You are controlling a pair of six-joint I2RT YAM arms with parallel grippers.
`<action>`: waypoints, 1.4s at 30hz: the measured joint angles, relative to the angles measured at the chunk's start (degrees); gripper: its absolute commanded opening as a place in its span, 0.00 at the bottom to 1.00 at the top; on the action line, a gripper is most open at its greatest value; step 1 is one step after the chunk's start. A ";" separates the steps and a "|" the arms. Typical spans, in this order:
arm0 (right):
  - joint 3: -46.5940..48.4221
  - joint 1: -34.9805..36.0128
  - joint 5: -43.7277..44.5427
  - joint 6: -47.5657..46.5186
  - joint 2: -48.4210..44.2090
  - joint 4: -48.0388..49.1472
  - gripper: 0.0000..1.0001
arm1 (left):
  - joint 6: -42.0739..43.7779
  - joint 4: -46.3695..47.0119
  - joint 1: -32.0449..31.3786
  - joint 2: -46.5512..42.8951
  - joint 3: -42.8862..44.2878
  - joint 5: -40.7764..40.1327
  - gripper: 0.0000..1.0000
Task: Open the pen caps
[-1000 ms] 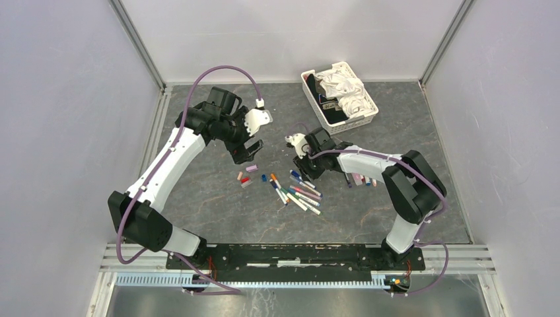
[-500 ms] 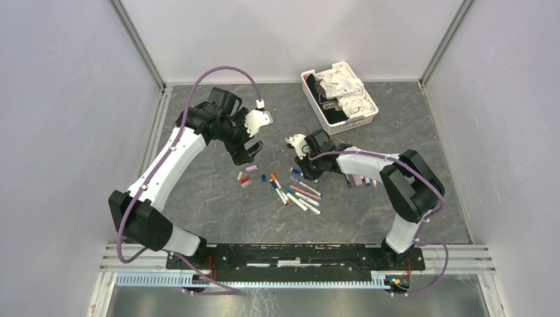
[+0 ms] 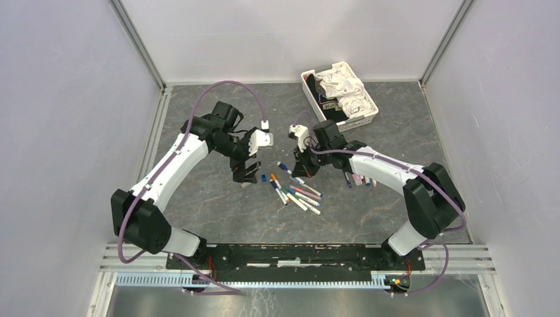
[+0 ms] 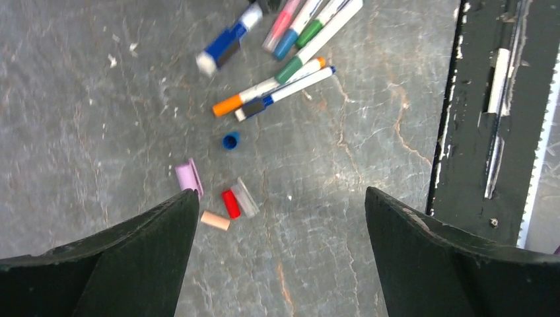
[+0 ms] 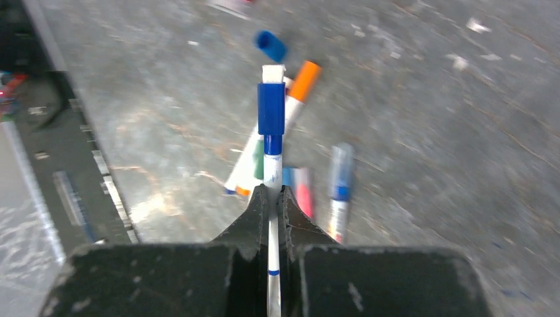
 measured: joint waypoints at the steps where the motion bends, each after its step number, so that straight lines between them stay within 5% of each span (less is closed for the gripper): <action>1: 0.00 0.09 -1.99 0.72 -0.22 0.48 0.00 | 0.92 0.00 -0.02 -0.24 -0.37 1.03 1.00; 7: 0.00 1.60 -15.21 5.46 0.04 2.73 0.00 | 5.73 0.15 -1.42 -0.48 -1.25 4.90 0.96; 10: 0.74 2.29 -19.82 7.28 1.75 2.97 0.00 | 7.45 0.24 -3.28 -0.46 -1.92 4.94 0.86; 17: 3.43 2.60 -24.37 8.76 4.61 2.80 0.00 | 9.99 -0.04 -8.13 0.26 -3.19 3.17 0.62; 28: 4.83 2.71 -29.77 10.47 6.60 2.82 0.00 | 12.35 0.11 -10.25 1.88 -4.52 0.22 0.44; 35: 4.94 2.71 -31.61 10.84 7.02 2.56 0.00 | 12.79 0.92 -11.80 1.88 -5.38 -2.25 0.22; 37: 4.94 2.71 -31.58 10.84 7.02 2.58 0.00 | 12.83 0.72 -12.24 1.88 -5.53 -2.93 0.08; 39: 4.94 2.71 -31.58 10.84 7.04 2.58 0.08 | 12.98 0.76 -12.50 1.92 -5.57 -3.32 0.02; 42: 4.94 2.73 -31.50 11.21 7.21 2.67 0.33 | 12.96 0.76 -12.61 2.12 -5.57 -3.80 0.02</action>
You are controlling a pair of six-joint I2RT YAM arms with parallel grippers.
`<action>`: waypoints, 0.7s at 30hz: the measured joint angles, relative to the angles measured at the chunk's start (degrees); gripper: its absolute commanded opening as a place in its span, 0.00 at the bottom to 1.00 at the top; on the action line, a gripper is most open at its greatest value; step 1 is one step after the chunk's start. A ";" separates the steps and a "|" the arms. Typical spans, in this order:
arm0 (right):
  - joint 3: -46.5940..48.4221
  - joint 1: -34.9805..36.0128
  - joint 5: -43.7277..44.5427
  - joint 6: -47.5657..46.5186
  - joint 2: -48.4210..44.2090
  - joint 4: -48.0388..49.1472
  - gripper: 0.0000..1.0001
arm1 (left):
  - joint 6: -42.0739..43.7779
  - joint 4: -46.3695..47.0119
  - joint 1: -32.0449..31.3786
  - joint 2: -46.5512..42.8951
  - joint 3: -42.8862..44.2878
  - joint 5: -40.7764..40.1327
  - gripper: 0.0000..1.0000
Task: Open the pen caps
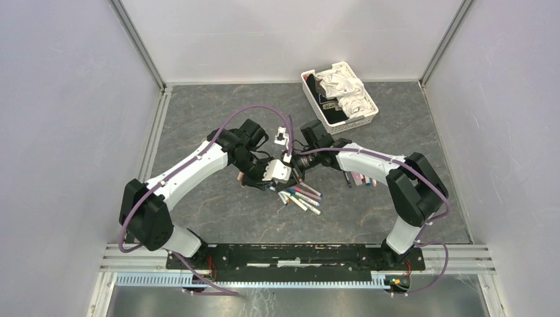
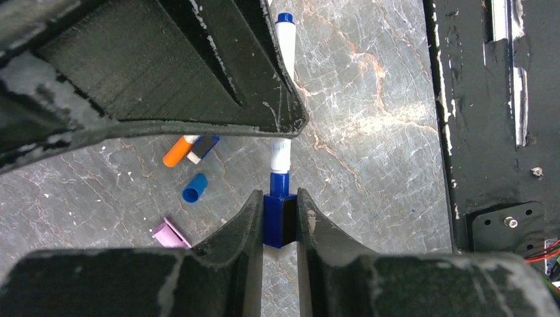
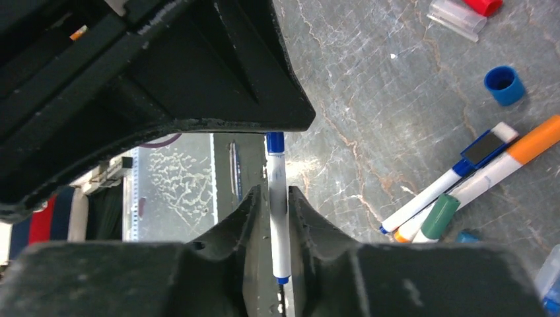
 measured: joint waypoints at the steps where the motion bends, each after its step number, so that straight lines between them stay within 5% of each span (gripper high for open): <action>1: 0.00 0.09 -0.11 0.04 0.13 0.22 0.36 | 0.00 0.02 -0.11 0.11 0.00 -0.33 0.02; 9: 0.00 0.83 -0.33 1.79 1.77 2.49 0.39 | -0.09 -0.07 -0.52 0.42 0.81 -1.40 0.02; 14: 0.00 1.03 -0.46 3.91 2.82 4.72 0.00 | -0.13 0.00 -0.57 0.39 1.36 -1.77 0.02; 21: -0.02 0.98 1.27 2.60 2.71 5.49 0.00 | 0.11 1.27 -0.61 0.20 1.03 -6.25 0.02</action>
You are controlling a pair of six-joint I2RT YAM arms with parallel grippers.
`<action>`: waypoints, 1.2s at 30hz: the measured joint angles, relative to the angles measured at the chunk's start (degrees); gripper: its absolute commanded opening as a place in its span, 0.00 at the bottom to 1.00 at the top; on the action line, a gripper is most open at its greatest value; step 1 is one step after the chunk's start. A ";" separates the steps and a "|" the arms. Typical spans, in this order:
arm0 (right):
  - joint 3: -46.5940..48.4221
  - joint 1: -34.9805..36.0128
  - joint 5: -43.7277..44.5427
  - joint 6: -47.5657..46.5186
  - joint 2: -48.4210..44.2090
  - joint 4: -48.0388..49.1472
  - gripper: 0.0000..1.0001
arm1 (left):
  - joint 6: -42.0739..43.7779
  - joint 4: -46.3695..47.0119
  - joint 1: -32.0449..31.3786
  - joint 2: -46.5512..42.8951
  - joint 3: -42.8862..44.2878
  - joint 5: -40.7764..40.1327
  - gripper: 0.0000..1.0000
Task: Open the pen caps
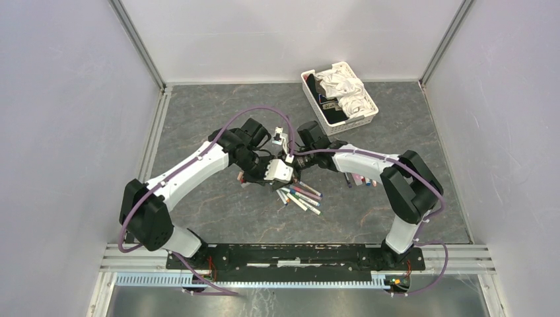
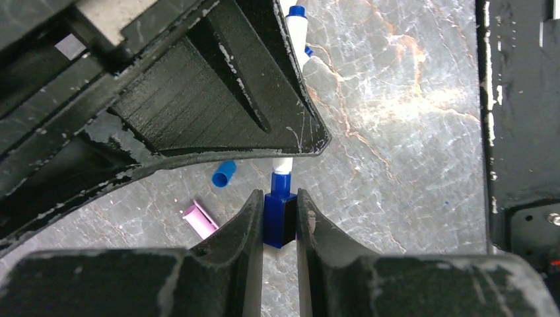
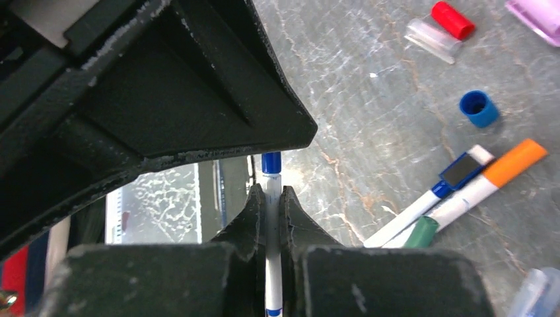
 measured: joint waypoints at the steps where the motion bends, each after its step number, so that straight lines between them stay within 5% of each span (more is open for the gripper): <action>1: -0.15 -0.09 0.94 -0.70 -0.24 0.02 0.00 | 0.17 0.92 0.13 -0.07 -0.44 -0.50 0.02; 10: -7.76 -3.54 5.55 -4.61 -5.60 -6.14 0.00 | 2.97 2.73 13.46 0.09 1.09 -8.15 0.02; 17: -10.91 -9.86 12.61 -5.22 -10.73 -9.73 0.00 | 3.04 5.55 13.22 0.02 -1.77 -5.92 0.02; 22: -14.21 -21.38 28.89 -3.78 -21.16 -9.29 0.00 | -1.53 11.56 12.81 0.09 -10.43 -1.92 0.05; 27: -16.98 -28.87 42.88 -2.56 -25.29 -7.85 0.00 | -6.19 18.36 11.96 1.49 -15.87 -1.70 0.15; 36: -17.90 -29.90 53.42 -2.38 -18.62 -5.18 0.11 | -9.94 25.57 11.61 6.67 -16.20 -3.26 0.43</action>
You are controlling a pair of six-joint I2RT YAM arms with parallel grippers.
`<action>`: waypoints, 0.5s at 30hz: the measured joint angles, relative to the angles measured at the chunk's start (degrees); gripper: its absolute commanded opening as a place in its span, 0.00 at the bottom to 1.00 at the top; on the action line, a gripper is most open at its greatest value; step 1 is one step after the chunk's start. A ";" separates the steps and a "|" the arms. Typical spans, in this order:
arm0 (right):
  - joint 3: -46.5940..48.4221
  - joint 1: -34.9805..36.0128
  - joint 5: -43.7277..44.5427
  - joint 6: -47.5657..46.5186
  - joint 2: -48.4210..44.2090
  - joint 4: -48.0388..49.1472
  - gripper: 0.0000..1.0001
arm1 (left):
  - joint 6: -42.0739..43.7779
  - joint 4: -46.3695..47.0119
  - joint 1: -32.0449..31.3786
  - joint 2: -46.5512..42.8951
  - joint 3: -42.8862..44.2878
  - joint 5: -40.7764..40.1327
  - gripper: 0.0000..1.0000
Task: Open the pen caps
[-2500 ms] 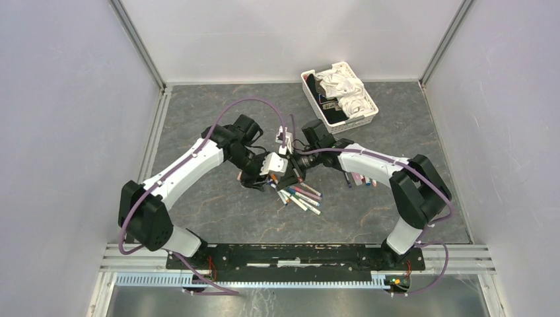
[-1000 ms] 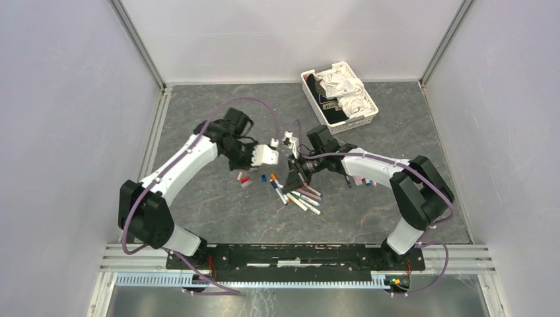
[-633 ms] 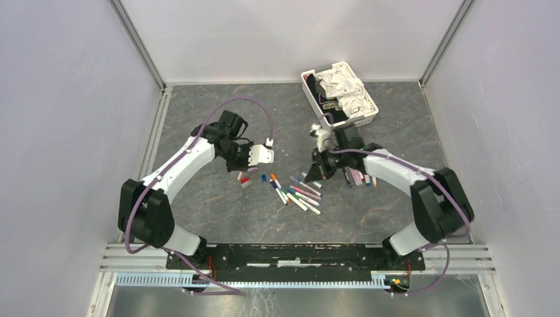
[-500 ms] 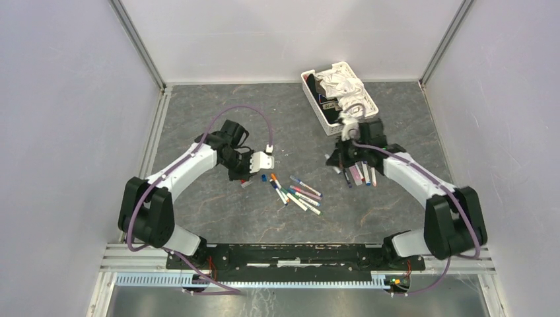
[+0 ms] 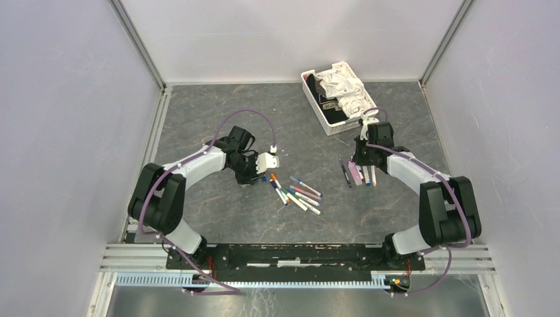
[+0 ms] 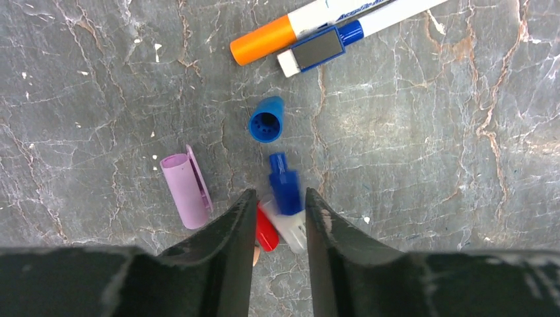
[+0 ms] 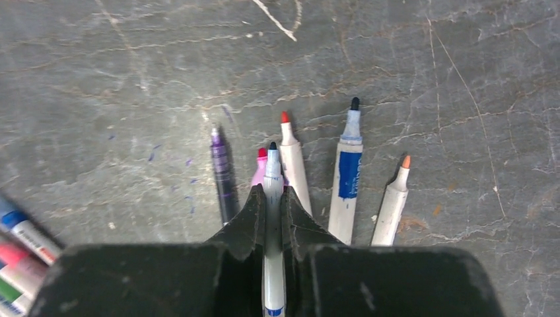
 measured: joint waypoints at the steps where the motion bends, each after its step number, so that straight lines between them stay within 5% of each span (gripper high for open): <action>1: 0.00 0.00 0.83 -0.11 1.01 0.31 0.13 | -0.24 0.22 0.00 0.07 0.00 0.00 0.45; 11: 0.00 0.00 5.64 -1.49 5.42 1.14 0.29 | -1.57 -3.54 0.00 -0.98 4.42 0.11 0.66; 13: 0.00 0.00 6.03 -1.57 5.68 1.38 0.33 | -2.01 -5.03 0.00 -1.92 6.99 0.11 0.97; 15: 0.00 0.00 6.16 -1.70 6.10 1.53 0.34 | -2.99 -6.69 0.02 -2.99 10.16 0.07 1.00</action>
